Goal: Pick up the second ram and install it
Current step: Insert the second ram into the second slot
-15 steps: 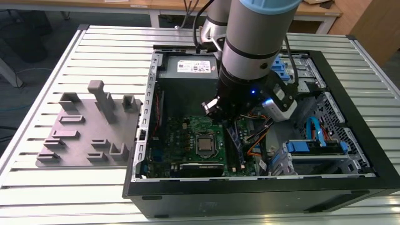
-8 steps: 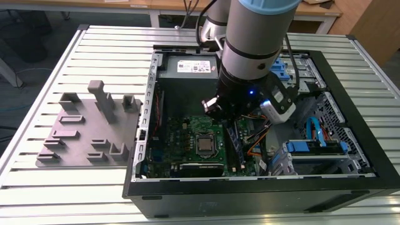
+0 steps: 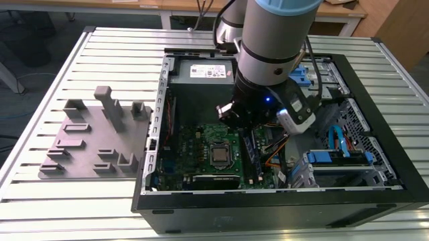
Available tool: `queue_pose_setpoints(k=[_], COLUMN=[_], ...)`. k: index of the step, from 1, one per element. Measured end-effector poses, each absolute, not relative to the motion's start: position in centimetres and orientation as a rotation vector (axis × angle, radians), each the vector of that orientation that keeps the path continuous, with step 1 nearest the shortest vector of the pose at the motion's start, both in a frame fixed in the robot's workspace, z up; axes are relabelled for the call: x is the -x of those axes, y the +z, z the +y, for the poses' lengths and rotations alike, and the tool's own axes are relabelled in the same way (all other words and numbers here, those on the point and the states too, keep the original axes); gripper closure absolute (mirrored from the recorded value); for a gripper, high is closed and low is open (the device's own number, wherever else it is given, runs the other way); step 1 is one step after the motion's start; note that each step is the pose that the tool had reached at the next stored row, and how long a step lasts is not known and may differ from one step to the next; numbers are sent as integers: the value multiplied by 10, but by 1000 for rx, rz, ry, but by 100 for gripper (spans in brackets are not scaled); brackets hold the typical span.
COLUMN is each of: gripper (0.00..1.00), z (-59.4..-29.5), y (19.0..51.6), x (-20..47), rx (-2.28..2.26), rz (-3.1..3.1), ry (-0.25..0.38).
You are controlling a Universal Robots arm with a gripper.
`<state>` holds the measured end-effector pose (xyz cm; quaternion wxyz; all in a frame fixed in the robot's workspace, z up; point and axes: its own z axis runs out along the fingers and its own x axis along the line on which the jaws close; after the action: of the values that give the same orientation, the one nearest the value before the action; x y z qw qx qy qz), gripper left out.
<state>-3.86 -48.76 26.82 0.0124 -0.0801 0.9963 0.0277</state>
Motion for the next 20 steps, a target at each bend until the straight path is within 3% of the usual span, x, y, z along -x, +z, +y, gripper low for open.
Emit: queue_pose_setpoints(k=[20], gripper=[89], z=[-488], y=[268], x=[39], rx=[-6], rz=[3111], ry=[83])
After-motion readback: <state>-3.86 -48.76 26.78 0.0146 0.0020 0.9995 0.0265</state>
